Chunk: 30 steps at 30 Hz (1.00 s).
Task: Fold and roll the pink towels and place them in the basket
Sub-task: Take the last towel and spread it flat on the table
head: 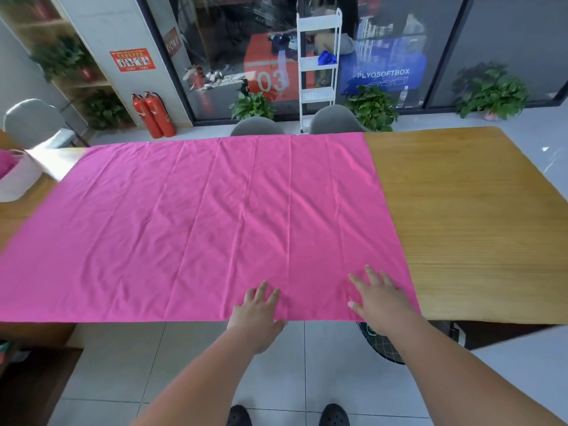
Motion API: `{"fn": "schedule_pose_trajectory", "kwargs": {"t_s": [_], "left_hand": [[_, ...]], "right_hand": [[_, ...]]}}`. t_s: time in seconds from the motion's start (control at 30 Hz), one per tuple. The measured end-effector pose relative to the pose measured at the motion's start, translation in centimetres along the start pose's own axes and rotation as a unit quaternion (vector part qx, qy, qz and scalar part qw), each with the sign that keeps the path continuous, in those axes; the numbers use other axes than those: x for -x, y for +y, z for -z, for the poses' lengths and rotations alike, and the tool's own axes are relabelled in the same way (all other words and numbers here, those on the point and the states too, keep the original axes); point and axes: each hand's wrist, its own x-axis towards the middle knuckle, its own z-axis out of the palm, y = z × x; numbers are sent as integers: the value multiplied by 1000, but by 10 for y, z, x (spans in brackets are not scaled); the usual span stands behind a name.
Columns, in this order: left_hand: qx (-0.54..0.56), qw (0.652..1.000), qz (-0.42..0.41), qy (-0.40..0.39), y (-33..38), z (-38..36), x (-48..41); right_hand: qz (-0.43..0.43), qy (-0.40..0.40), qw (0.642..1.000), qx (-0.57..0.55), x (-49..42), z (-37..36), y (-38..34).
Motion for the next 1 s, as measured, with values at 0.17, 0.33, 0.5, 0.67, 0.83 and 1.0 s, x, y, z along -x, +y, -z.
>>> {"fn": "schedule_pose_trajectory", "kwargs": {"t_s": [0.17, 0.33, 0.5, 0.67, 0.83, 1.0], "left_hand": [[3, 999, 5, 37, -38, 28, 2], [29, 996, 24, 85, -95, 54, 11], [53, 992, 47, 106, -169, 53, 34], [87, 984, 93, 121, -253, 51, 62], [120, 974, 139, 136, -331, 43, 93], [133, 964, 184, 137, -398, 26, 133]], "right_hand": [[47, 21, 999, 16, -6, 26, -58], [77, 40, 996, 23, -14, 54, -127], [101, 38, 994, 34, -21, 64, -210], [134, 42, 990, 32, -33, 75, -305], [169, 43, 983, 47, -42, 79, -400], [212, 40, 973, 77, -41, 74, -485]]}}
